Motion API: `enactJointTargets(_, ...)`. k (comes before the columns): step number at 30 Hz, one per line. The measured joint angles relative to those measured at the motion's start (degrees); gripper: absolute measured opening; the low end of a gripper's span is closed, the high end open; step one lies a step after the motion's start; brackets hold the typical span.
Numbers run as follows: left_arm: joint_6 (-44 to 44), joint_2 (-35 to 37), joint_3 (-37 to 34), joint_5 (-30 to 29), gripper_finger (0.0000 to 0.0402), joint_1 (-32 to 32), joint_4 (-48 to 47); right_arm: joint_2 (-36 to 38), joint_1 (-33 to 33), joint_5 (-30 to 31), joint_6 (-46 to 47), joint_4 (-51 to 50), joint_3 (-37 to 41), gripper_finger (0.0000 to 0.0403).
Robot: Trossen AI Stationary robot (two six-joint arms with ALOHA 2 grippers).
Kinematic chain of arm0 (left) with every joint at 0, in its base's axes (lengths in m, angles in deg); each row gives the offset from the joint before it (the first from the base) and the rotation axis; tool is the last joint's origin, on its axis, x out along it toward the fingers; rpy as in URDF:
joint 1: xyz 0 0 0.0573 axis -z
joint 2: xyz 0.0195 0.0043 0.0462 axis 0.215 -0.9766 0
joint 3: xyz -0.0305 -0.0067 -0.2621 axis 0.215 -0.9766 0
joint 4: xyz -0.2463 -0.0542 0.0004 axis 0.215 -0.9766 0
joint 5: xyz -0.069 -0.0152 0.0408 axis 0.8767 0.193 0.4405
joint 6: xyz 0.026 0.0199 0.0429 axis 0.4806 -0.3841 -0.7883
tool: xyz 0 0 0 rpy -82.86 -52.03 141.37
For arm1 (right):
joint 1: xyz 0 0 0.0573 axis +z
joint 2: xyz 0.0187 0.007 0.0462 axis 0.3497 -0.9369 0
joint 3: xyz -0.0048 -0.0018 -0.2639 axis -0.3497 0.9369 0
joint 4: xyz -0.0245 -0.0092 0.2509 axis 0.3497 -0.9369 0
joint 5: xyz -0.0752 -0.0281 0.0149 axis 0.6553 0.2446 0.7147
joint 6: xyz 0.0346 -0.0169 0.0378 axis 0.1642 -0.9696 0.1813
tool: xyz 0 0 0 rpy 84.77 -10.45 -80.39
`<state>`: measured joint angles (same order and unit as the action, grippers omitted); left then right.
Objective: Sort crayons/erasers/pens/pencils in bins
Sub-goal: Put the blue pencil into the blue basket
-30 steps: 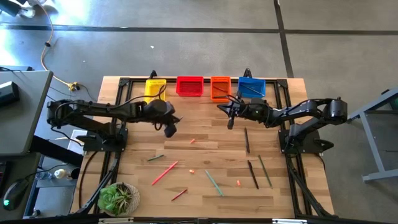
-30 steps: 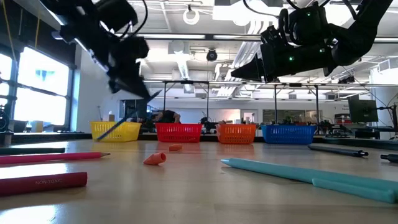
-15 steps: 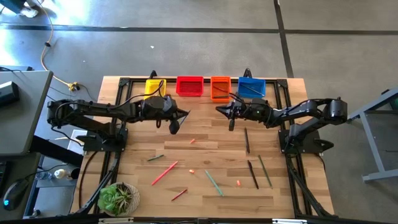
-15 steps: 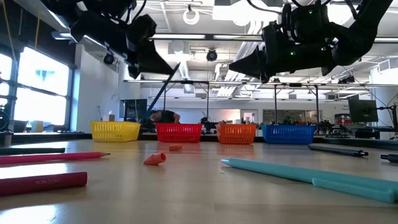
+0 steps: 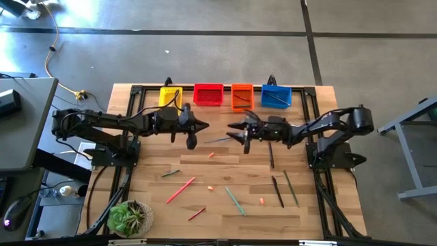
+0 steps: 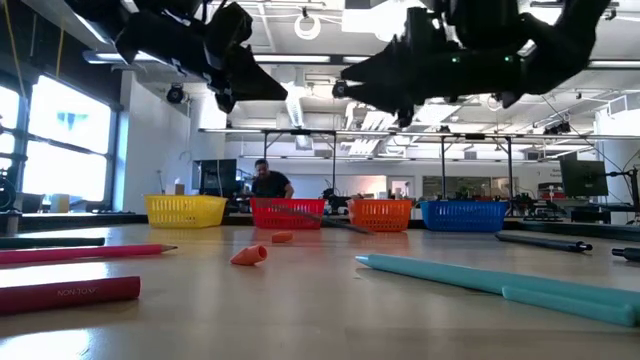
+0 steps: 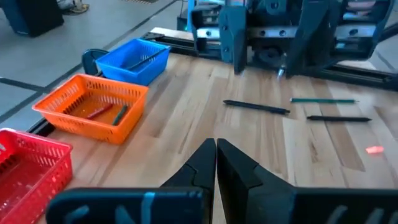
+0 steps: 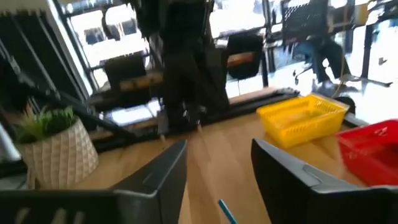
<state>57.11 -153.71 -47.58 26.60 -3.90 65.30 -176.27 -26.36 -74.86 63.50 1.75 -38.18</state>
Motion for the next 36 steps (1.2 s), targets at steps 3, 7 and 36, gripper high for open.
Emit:
enactJointTargets(3,0.0,0.0,0.0,0.0,0.0004,0.7,-3.3,-1.1,-0.1,-0.5,-0.4,-4.4,-1.9,0.0188)
enactJointTargets(7,-1.2,-0.2,0.0,0.1,0.0003,1.7,-8.4,-1.1,-0.2,0.0,-3.5,-19.1,-5.3,0.0186)
enactJointTargets(36,4.1,-9.2,-23.4,1.5,0.0,2.5,28.2,-28.4,-5.2,-1.8,-34.3,-88.3,-47.9,0.0138)
